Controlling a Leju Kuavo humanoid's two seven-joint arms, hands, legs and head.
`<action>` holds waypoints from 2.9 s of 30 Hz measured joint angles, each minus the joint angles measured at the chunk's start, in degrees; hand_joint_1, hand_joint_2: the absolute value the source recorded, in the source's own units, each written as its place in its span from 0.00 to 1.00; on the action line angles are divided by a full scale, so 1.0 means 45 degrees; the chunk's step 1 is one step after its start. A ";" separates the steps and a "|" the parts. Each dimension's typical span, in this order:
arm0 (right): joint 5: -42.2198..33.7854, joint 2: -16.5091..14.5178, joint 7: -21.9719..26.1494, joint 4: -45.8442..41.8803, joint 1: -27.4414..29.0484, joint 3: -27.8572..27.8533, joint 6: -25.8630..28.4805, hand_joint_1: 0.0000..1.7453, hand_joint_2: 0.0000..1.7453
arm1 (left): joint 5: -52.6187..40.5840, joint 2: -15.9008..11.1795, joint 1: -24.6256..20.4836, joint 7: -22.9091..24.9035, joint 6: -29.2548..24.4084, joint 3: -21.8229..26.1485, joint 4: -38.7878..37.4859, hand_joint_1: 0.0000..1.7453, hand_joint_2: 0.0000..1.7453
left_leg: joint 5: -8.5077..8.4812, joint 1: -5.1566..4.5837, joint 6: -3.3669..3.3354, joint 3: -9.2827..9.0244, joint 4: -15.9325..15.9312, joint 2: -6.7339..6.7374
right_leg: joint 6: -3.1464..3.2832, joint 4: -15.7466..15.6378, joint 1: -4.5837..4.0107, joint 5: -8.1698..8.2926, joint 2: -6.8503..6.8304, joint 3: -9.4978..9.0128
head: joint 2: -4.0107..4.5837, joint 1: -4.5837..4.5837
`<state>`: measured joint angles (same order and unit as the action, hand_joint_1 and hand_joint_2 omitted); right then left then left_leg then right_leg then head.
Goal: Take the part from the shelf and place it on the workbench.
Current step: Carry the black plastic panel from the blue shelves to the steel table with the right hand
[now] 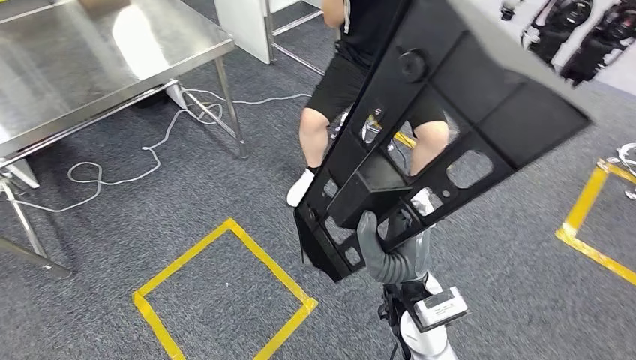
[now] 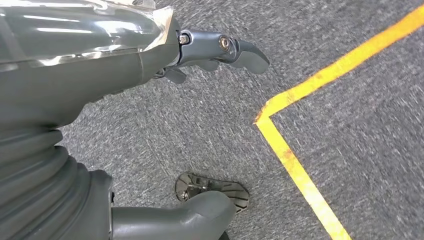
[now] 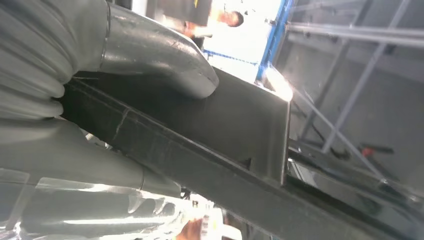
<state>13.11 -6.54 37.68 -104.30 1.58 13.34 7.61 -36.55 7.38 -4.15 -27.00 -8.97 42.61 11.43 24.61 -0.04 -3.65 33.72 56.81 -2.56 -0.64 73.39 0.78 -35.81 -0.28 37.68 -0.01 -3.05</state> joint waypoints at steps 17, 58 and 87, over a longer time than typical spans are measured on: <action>-0.0078 0.0004 0.0007 0.0102 -0.0099 0.0081 0.0083 1.00 1.00 | -0.0140 -0.0069 0.0059 0.0098 -0.0012 0.0027 0.0000 0.00 1.00 | 0.1289 0.0186 0.0851 0.1986 0.3545 0.0584 | 0.0268 -0.3202 0.0158 0.1590 -0.0656 -0.1321 | 0.0000 0.0119; -0.0191 -0.0115 -0.0392 0.0160 -0.0041 -0.0044 0.0374 1.00 1.00 | -0.0229 -0.0113 0.0038 0.0168 0.0162 0.0046 0.0015 0.00 1.00 | 0.0096 -0.0080 0.0616 0.0247 0.0268 0.0670 | 0.0241 -0.3400 -0.0130 0.1642 -0.0284 -0.1379 | 0.0001 0.0124; -0.0279 -0.0311 -0.0631 0.0512 -0.0555 -0.0084 0.0453 1.00 1.00 | -0.0154 -0.0069 0.0040 0.0075 0.0380 0.0178 0.0017 0.00 1.00 | 0.0159 0.0012 0.0044 -0.0175 -0.0172 0.0545 | -0.0069 -0.3165 -0.0049 0.1409 -0.0262 -0.1415 | 0.0000 0.0107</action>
<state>11.85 -7.94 34.83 -102.00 -0.92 12.96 9.64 -37.24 7.07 -3.97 -26.67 -7.26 43.41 11.51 25.32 0.01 -3.45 32.93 56.03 -0.11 -0.95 59.15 0.56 -29.46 -1.46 31.31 -0.01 -2.57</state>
